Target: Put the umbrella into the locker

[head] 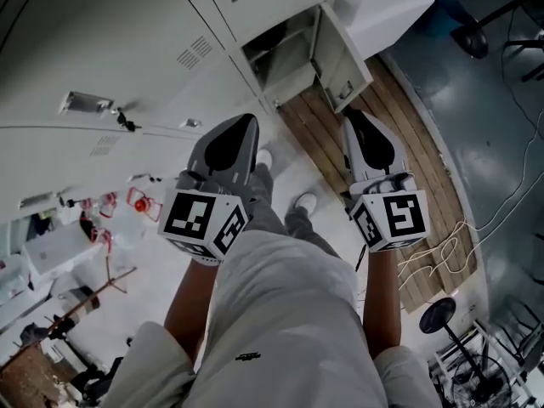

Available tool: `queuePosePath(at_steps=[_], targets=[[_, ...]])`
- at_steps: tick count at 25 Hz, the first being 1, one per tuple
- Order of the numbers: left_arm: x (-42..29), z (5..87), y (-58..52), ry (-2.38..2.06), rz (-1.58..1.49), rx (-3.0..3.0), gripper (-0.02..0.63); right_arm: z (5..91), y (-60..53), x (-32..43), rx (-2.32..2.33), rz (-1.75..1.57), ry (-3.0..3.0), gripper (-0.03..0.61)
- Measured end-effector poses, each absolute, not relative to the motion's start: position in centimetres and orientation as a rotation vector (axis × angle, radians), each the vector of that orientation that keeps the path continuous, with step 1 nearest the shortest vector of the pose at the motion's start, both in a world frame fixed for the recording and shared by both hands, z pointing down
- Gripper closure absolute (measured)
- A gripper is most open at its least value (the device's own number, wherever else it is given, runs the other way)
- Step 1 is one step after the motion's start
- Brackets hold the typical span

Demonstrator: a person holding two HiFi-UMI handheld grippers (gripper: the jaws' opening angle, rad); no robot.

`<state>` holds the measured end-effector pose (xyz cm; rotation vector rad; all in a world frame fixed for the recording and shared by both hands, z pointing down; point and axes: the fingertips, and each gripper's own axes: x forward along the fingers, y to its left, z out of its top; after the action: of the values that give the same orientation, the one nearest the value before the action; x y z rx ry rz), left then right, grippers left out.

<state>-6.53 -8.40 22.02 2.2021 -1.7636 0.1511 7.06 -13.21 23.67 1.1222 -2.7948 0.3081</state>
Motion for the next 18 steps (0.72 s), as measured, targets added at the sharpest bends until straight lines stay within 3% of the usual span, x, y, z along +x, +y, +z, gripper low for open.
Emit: queuePosePath(at_steps=[6, 18], targets=[[-5.6, 19.4, -6.9, -1.787, 0.115, 2.255, 0.595, 20.2, -11.1, 9.1, 1.151, 0.242, -2.8, 0.58], [-3.1, 15.8, -3.4, -1.795, 0.025, 2.323, 0.595, 15.4, -6.8, 13.6, 1.226, 0.192, -2.834, 0.586]])
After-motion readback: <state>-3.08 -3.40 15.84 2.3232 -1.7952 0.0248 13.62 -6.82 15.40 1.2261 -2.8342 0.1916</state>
